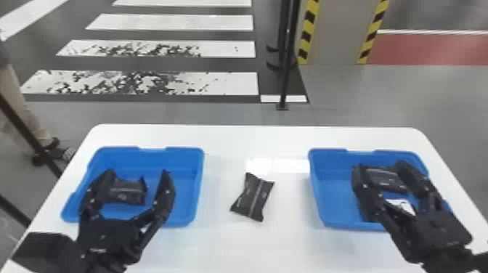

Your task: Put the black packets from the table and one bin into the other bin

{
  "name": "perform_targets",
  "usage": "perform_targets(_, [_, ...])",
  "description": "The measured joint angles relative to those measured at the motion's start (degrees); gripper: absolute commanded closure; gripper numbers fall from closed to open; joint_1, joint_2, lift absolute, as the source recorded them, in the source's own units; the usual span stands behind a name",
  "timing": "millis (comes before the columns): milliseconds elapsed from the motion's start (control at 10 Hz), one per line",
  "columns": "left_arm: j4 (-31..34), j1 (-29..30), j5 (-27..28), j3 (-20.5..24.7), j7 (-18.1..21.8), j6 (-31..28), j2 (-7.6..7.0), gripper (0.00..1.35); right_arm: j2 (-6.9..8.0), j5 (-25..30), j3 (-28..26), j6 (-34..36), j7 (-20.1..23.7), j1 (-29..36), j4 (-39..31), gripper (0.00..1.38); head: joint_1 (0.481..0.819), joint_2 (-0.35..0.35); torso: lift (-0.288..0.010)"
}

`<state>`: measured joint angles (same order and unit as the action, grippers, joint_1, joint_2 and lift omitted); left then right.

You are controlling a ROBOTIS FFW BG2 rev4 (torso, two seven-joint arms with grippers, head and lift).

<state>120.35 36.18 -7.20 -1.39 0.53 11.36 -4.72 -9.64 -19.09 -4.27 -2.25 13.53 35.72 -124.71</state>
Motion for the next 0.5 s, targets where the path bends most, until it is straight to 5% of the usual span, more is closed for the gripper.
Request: perform_targets(500, [-0.19, -0.19, 0.0, -0.32, 0.0, -0.1, -0.2, 0.12, -0.02, -1.11, 0.04, -0.14, 0.18, -0.14, 0.88, 0.3, 0.695, -0.004, -0.11])
